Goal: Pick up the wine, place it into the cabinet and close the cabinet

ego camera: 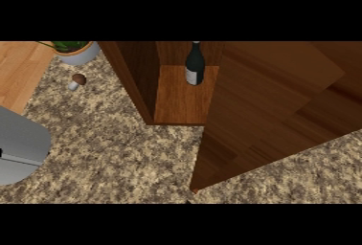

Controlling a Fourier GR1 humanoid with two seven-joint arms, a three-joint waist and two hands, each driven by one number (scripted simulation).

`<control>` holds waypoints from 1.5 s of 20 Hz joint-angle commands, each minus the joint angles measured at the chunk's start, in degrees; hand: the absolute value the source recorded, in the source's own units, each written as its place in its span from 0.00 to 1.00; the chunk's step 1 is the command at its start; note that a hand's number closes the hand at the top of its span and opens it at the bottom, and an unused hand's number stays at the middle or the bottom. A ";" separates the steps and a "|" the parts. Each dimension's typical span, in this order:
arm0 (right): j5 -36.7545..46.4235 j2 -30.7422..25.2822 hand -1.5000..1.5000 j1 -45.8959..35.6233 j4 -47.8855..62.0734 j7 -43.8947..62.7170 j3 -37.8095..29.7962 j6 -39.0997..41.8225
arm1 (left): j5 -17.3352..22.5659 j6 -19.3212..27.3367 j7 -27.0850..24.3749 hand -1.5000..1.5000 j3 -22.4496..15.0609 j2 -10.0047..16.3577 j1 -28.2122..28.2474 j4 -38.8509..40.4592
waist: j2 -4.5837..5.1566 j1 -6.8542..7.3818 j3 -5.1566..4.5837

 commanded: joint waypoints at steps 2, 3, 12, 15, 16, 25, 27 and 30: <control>0.97 5.82 1.00 -11.92 6.95 -0.73 5.53 -6.08 | -1.00 -0.53 1.66 0.00 -1.32 -1.23 -1.85 0.14 | 0.44 0.33 0.04; 0.52 5.80 1.00 -14.57 5.58 1.85 3.94 -7.54 | 2.29 -2.60 2.67 0.00 1.70 -0.61 -2.74 1.71 | 0.42 0.41 -0.03; -12.37 5.75 1.00 -31.27 17.45 -0.37 -5.46 -13.38 | -0.33 -0.15 4.01 0.00 -0.47 -3.63 -6.82 1.80 | 0.87 1.44 0.02; -16.63 5.95 1.00 -39.89 24.69 -1.65 -9.83 -15.75 | -0.42 -1.08 4.26 0.00 -0.07 -3.54 -3.46 -1.00 | 0.67 2.51 0.05; -18.03 5.99 1.00 -43.83 26.84 -1.45 -11.03 -17.00 | 0.76 -2.30 5.31 0.00 1.71 -2.78 -5.36 2.33 | 0.73 2.08 0.02; -17.12 6.14 1.00 -57.98 49.76 -10.75 -18.03 -11.51 | -1.82 0.82 7.22 0.00 0.98 -5.84 -6.37 0.45 | 0.65 1.40 0.12; -16.53 5.21 1.00 -59.12 52.38 -11.49 -21.19 -9.42 | -3.13 0.58 6.50 0.00 -0.04 -7.82 -9.17 4.21 | 0.71 0.30 0.13; -17.06 4.84 1.00 -56.60 57.45 -17.13 -22.74 -8.14 | -3.19 1.39 8.91 0.00 0.61 -7.55 -8.84 1.82 | 0.74 0.25 0.18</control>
